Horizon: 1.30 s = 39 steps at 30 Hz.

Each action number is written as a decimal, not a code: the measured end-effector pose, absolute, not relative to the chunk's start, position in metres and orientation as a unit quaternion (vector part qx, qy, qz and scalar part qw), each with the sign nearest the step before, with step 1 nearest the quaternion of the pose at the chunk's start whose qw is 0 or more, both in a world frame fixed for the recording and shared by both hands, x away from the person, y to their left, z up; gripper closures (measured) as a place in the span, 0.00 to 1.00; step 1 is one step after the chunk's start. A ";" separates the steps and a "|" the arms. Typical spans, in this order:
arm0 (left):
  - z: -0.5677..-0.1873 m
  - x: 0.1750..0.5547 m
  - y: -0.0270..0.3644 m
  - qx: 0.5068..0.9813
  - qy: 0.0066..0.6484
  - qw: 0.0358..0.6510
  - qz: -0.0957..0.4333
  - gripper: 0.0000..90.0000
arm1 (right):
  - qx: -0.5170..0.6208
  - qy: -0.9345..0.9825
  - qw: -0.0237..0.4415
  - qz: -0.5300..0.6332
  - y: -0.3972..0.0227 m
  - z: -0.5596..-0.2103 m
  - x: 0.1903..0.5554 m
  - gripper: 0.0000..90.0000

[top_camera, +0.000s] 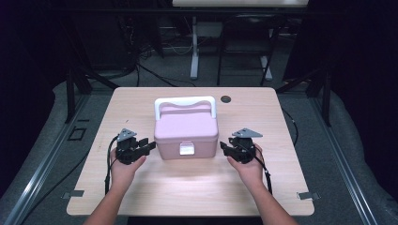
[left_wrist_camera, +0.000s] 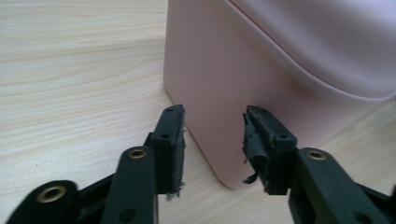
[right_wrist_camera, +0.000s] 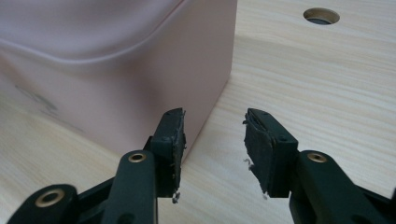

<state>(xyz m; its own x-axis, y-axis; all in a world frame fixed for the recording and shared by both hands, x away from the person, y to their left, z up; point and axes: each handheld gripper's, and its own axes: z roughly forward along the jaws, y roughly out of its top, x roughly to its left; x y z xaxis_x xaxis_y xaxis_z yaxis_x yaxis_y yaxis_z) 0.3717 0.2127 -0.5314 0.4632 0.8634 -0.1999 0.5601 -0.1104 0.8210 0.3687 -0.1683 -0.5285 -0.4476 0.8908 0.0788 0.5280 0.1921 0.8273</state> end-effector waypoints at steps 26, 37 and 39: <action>-0.532 0.370 0.201 0.727 0.490 0.450 0.172 0.94 | 0.491 0.727 0.218 0.428 -0.149 -0.539 0.375 1.00; -0.530 0.365 0.197 0.727 0.495 0.444 0.169 1.00 | 0.483 0.740 0.223 0.411 -0.147 -0.535 0.367 1.00; -0.530 0.363 0.197 0.731 0.492 0.443 0.167 1.00 | 0.481 0.742 0.224 0.409 -0.148 -0.535 0.364 1.00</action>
<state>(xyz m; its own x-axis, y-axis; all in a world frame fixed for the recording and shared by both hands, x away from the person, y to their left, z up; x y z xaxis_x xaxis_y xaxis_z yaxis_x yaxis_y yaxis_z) 0.3633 0.1969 -0.5297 0.4593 0.8672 -0.1922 0.5719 -0.1232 0.8110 0.3643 -0.1478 -0.5346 -0.4374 0.8972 0.0611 0.5309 0.2027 0.8228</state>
